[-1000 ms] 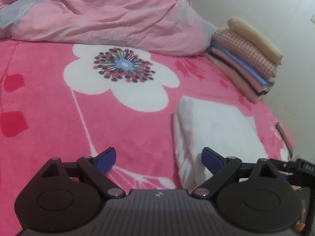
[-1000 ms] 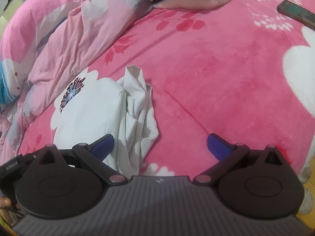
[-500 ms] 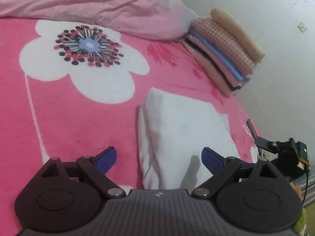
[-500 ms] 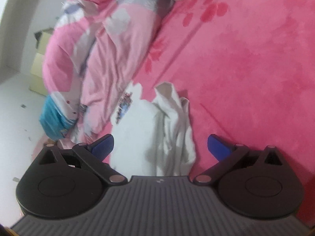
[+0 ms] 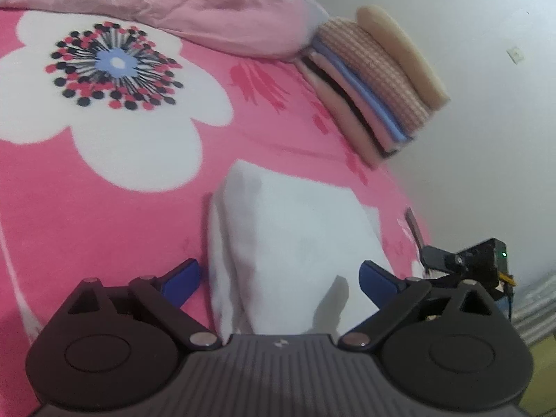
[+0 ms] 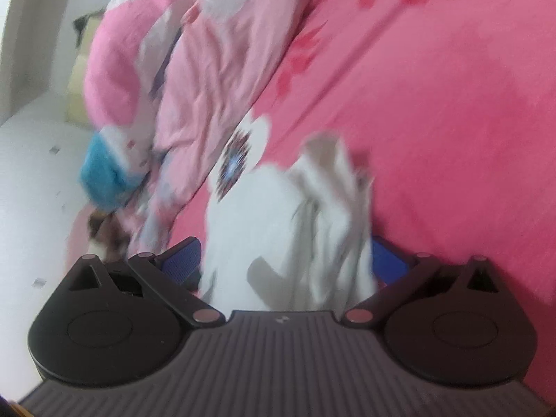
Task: Fold clothes
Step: 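Position both open grippers around the folded white shirt bundle, then grasp the white shirt bundle with both grippers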
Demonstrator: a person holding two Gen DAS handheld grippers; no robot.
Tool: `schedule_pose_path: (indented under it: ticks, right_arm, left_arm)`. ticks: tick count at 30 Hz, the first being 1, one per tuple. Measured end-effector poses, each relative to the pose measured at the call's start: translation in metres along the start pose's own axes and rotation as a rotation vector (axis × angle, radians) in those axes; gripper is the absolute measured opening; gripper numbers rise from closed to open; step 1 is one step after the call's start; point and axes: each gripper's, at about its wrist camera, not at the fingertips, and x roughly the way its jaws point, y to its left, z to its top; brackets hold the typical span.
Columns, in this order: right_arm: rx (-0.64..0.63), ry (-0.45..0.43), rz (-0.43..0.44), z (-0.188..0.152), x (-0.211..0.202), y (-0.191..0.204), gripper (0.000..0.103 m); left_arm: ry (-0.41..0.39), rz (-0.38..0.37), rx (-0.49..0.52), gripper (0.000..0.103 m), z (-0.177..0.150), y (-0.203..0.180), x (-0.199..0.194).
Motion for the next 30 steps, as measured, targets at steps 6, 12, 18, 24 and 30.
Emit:
schedule_pose_path:
  ticks: [6,12,18,24,30]
  right_arm:
    - [-0.064,0.045,0.029,0.002,0.019,0.009,0.103]
    - [-0.128,0.078,-0.018,0.004,0.031,0.026,0.07]
    - [-0.155,0.065,-0.084,-0.001,0.035,0.03,0.035]
    - [-0.194,0.02,-0.099,-0.006,0.022,0.049,0.019]
    - [-0.206,-0.03,-0.082,-0.007,-0.003,0.07,0.018]
  left_arm:
    - [-0.02,0.02,-0.013,0.077,0.005,-0.003,0.011]
    - [-0.028,0.066,-0.003,0.056,0.007,-0.009,0.013]
    - [-0.047,0.095,0.011,0.034,0.009,-0.016,0.009]
    - [-0.07,0.09,0.051,0.027,0.01,-0.036,-0.002]
    - [-0.094,0.041,0.068,0.026,0.017,-0.061,-0.019]
